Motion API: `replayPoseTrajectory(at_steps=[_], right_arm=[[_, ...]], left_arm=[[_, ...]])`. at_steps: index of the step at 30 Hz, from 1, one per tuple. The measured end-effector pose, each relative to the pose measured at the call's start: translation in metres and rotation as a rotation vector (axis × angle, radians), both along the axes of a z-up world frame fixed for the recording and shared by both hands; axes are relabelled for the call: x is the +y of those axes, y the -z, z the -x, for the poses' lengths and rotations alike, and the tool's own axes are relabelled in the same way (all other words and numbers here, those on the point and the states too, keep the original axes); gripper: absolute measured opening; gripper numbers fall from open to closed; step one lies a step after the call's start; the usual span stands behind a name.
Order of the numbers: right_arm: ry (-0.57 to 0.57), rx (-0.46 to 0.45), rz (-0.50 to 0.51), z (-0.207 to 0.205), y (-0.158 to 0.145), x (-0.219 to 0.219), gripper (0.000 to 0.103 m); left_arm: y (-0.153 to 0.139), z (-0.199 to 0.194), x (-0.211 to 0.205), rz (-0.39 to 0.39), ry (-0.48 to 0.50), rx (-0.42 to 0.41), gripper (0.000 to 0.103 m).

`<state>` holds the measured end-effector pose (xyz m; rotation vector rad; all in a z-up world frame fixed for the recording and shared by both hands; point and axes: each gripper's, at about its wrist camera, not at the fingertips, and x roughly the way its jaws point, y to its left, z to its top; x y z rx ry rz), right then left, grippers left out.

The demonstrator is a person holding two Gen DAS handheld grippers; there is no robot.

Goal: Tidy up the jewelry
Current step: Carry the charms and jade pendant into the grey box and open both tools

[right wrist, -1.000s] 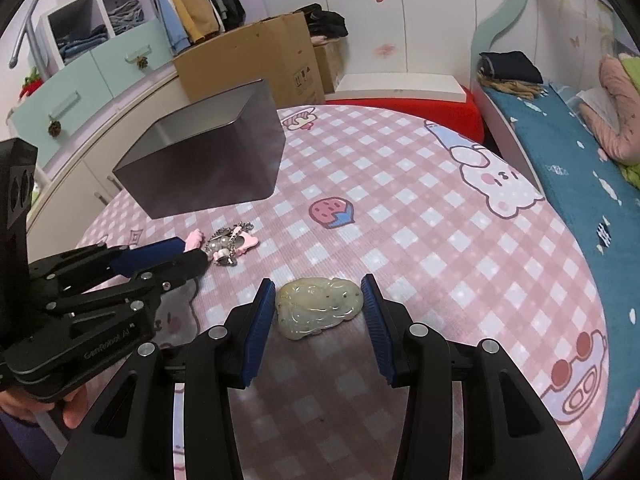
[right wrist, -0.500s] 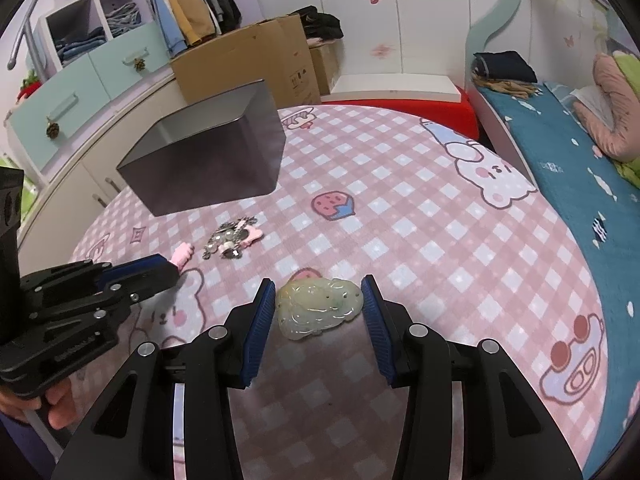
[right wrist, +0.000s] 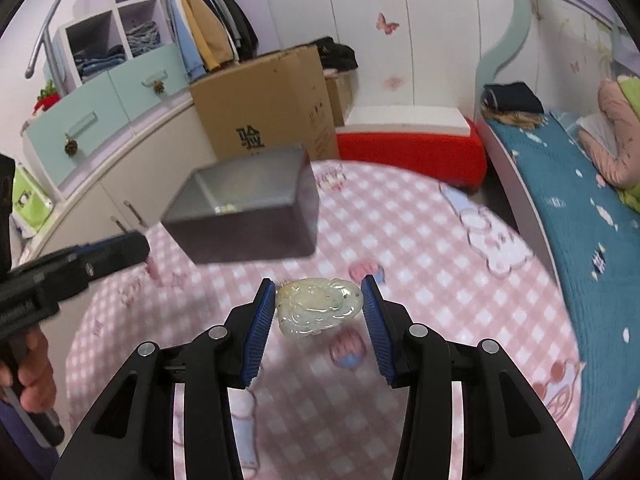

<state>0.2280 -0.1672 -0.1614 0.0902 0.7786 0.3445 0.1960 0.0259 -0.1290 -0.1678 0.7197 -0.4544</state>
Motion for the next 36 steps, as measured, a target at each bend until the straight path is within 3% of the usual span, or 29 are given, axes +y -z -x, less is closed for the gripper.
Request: replayPoseTrajectory(at_steps=[5,10,22,36], right_arm=[[-0.031,-0.029,-0.008,-0.022,-0.023,0.022,0.044],[-0.067,-0.025,-0.015,-0.048,-0.033,0.047,0.044],[-0.095,0.051,0.065,-0.095,-0.007,0.091,0.044],[-0.092,0.090,0.091,-0.109,0.013,0.100,0.044]], left_arm=[[-0.024,-0.023,0.019,0.052,-0.041,-0.034,0.014],[-0.016,-0.059,0.029,0.074,-0.041,0.037,0.014],[0.027,-0.097,0.034,0.035,-0.084,0.149,0.014],[0.037,-0.102,0.038,0.037,-0.091,0.168,0.016]])
